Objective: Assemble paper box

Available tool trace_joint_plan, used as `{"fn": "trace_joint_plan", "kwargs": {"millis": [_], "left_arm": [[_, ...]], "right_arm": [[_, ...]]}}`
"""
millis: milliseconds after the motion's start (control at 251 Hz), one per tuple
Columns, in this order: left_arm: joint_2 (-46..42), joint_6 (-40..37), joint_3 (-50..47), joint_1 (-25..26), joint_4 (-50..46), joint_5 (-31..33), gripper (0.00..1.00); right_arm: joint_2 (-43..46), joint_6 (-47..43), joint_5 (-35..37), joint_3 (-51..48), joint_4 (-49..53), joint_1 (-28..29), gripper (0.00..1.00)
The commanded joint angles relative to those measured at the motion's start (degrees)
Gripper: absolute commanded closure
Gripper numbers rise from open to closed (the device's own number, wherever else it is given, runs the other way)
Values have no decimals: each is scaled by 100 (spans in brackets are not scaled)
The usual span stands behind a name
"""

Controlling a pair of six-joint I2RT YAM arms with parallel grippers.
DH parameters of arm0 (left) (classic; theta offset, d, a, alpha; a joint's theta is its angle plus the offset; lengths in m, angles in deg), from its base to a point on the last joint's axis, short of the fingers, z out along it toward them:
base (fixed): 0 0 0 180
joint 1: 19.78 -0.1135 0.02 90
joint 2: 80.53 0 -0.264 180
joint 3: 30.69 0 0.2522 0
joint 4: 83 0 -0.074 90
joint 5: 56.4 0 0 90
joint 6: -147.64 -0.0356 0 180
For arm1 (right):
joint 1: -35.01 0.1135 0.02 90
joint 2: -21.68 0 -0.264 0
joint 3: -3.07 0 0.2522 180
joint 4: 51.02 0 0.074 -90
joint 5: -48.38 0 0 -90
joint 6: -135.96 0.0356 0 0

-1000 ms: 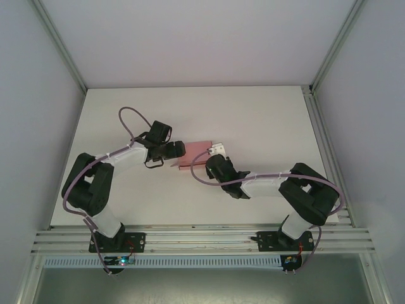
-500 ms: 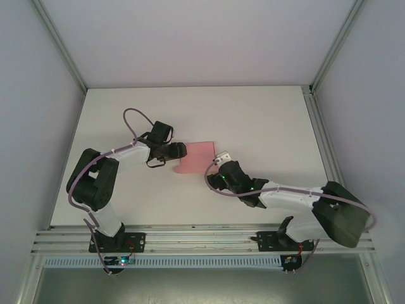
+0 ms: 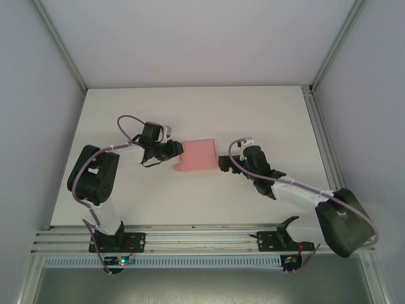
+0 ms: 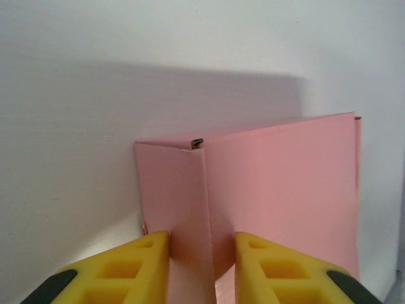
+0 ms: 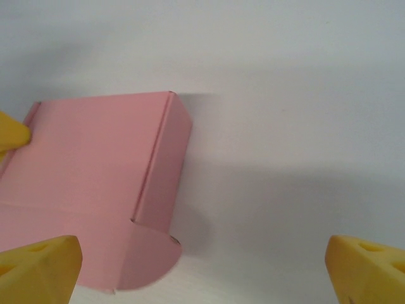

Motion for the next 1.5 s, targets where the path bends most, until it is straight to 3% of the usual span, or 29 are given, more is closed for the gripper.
{"fn": "trace_joint_plan", "kwargs": {"millis": [0, 168, 439, 531, 734, 878, 962, 1070, 1141, 1181, 1201, 1213, 1281, 1341, 1381, 1417, 1497], "left_arm": [[241, 28, -251, -125, 94, -400, 72], [204, 162, -641, -351, 752, -773, 76], [456, 1119, -1317, -693, 3022, -1595, 81], [487, 1085, -1275, -694, 2946, -1597, 84], [244, 783, -1268, -701, 2582, -1380, 82], [112, 694, -1217, -694, 2442, -1314, 81], [-15, 705, -1260, -694, 2678, -1431, 72], [-382, 447, -1227, -673, 2883, -1392, 53], [-726, 78, -1091, -576, 2786, -1344, 33], [-979, -294, -1022, -479, 2642, -1338, 16], [-1121, -566, -978, -410, 2471, -1279, 3], [-1220, -759, -952, -359, 2331, -1232, 0], [-1851, -2254, -690, 136, 1029, -408, 0], [-2320, -3801, -497, 930, 82, 1223, 0], [-2512, -4578, -530, 1481, 37, 2383, 0], [-2644, -5116, -632, 1837, 213, 3039, 0], [-2888, -5663, -821, 2175, 570, 3332, 0]], "right_arm": [[-461, 449, -987, 704, 195, -153, 2], [-1389, 669, -2250, 1400, 293, -442, 2], [-2308, 812, -3324, 2025, 496, -558, 2], [-2638, 821, -3685, 2239, 516, -582, 2], [-3107, 1407, -4693, 2489, -401, -586, 22], [-3015, 1699, -4865, 2356, -901, -642, 35], [-2867, 1738, -4824, 2298, -873, -651, 52], [-2733, 1763, -4690, 2271, -623, -672, 57], [-2664, 1756, -4545, 2282, -345, -694, 59], [-2615, 1793, -4473, 2284, -210, -708, 59], [-2593, 1821, -4467, 2284, -163, -718, 58], [-2573, 1847, -4459, 2284, -138, -729, 58], [-2487, 2149, -4477, 2276, -15, -836, 55], [-2399, 2395, -4563, 2240, -44, -968, 55], [-2349, 2603, -4571, 2252, 22, -1076, 55], [-2332, 2863, -4595, 2319, 230, -1203, 57], [-2404, 3540, -4918, 2511, 765, -1519, 63]]}}
